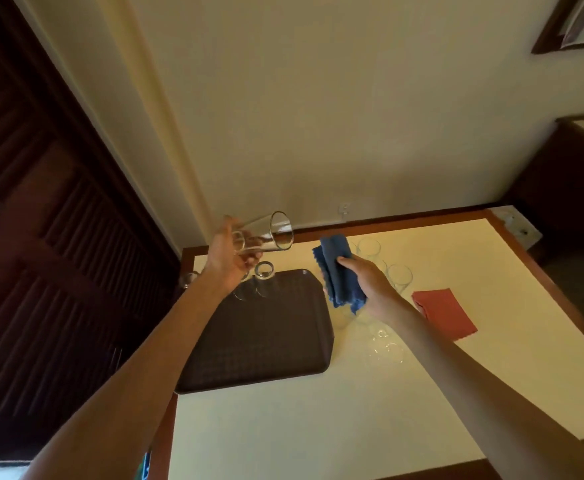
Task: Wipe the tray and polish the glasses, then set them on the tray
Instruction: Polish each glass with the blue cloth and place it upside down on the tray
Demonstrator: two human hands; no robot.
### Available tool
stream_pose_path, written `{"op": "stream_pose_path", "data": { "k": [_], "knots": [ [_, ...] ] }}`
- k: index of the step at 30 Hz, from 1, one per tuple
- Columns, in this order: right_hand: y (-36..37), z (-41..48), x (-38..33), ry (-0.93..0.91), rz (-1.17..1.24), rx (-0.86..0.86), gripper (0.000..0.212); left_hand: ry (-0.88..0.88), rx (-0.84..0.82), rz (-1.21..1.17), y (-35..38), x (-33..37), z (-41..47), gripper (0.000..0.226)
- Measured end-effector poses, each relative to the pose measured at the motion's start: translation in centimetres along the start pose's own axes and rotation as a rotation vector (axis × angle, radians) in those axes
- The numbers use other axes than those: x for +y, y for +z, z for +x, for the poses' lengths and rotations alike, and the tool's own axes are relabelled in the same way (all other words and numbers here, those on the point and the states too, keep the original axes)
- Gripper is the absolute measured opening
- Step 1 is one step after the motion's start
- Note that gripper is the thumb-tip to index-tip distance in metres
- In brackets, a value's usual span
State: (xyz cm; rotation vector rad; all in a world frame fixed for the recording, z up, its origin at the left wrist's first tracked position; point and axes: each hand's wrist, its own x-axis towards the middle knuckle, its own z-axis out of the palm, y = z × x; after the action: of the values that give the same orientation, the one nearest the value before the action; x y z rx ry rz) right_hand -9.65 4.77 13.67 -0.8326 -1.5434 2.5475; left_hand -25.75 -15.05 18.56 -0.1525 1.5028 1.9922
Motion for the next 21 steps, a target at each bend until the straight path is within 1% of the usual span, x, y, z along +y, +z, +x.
{"op": "stream_pose_path", "data": {
  "k": [2,4,7,8,9,11,12,13,15,18,21],
  "knots": [
    [-1.8,1.7,0.0,0.053,-0.012,0.094,0.044,0.038,0.032,0.072,0.9,-1.6,1.2,0.024],
    [-3.7,3.5,-0.3,0.092,-0.01,0.175,0.051,0.128,0.073,0.256,1.5,-3.3,3.2,0.023],
    [-6.7,6.7,-0.1,0.094,-0.155,0.211,0.068,0.258,0.119,0.729,1.4,-5.8,5.7,0.045],
    [-7.9,8.4,0.1,0.076,-0.188,0.202,0.069,0.285,0.138,0.861,1.6,-6.9,6.7,0.047],
    [-8.7,9.4,0.1,0.067,-0.237,0.187,0.065,0.304,0.138,0.941,1.9,-7.9,7.4,0.045],
    [-8.2,9.5,-1.0,0.044,-0.333,0.155,0.04,0.339,0.112,1.055,2.1,-9.6,8.6,0.042],
    [-8.0,9.8,-1.4,0.034,-0.346,0.131,0.027,0.354,0.121,1.115,2.2,-10.2,9.3,0.044],
    [-8.1,10.2,-1.5,0.023,-0.34,0.105,0.018,0.379,0.127,1.187,2.2,-11.1,10.0,0.047],
    [-8.4,11.5,-1.2,0.011,-0.336,0.097,0.013,0.419,0.127,1.358,2.1,-12.4,11.2,0.051],
    [-8.6,13.3,-0.9,0.037,-0.309,0.141,0.011,0.437,0.091,1.651,2.0,-13.7,13.0,0.053],
    [-9.1,14.5,-0.7,0.095,-0.187,0.157,0.01,0.421,0.068,1.795,2.1,-14.5,14.6,0.053]
  ]
}}
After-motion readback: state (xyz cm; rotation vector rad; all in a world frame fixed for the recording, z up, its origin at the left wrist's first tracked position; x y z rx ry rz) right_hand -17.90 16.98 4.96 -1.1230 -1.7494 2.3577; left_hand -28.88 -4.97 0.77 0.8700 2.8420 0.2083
